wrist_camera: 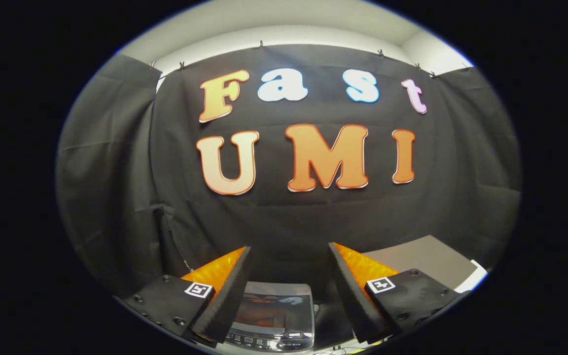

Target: Put the clothes into the washing machine and then close the washing machine lid.

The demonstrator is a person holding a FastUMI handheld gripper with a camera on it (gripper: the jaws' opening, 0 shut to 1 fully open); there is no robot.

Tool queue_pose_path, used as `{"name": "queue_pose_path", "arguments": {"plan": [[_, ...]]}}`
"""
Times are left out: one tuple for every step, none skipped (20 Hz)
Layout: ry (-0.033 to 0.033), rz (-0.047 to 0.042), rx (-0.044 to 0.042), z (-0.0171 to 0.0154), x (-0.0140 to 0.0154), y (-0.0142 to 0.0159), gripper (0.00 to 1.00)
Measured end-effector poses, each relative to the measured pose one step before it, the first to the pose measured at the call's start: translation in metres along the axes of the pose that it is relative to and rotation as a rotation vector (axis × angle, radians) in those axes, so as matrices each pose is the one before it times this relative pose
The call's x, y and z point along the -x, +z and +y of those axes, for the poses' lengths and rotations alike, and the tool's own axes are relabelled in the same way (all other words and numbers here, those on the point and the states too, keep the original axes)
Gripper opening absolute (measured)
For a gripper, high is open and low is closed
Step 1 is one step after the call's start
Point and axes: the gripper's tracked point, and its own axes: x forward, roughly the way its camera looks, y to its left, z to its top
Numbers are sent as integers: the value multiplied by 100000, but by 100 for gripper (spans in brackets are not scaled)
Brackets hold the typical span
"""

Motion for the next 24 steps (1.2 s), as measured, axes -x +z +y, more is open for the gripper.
{"name": "queue_pose_path", "arguments": {"plan": [[-540, -1818, 125, -757, 1139, 742, 98], [-1008, -1443, 290, -746, 923, 794, 98], [-1123, -1081, 492, -1097, 1053, 1028, 98], [-673, -1643, 296, -1005, 881, 850, 98], [-930, -961, 229, -1116, 1055, 578, 98], [-681, -1197, -34, -801, 759, 419, 98], [-560, -1169, -166, -768, 878, 530, 98], [-486, -908, 273, -802, 779, 467, 98], [-631, -613, 163, -822, 531, 334, 98], [-28, -912, -19, -733, 512, 296, 98], [10, -426, -413, -456, 528, 527, 98], [40, -657, -131, -592, 548, 294, 98], [14, -663, -225, -423, 515, 594, 98], [-331, -858, 208, -540, 441, 333, 98], [338, -396, 42, -411, 435, 499, 98], [96, 84, 466, -270, 273, 134, 98], [219, -554, 517, -314, 207, 268, 98], [-146, -209, 778, -276, 139, 150, 98], [-411, -1195, 970, -331, 197, 177, 98], [-37, -343, 84, -253, -5, 150, 98], [605, 607, -327, 119, 108, -327, 98], [81, 165, -828, -60, -50, -241, 98], [298, 408, -579, -121, 113, -63, 98], [99, -541, -102, 15, -15, 40, 98]]}}
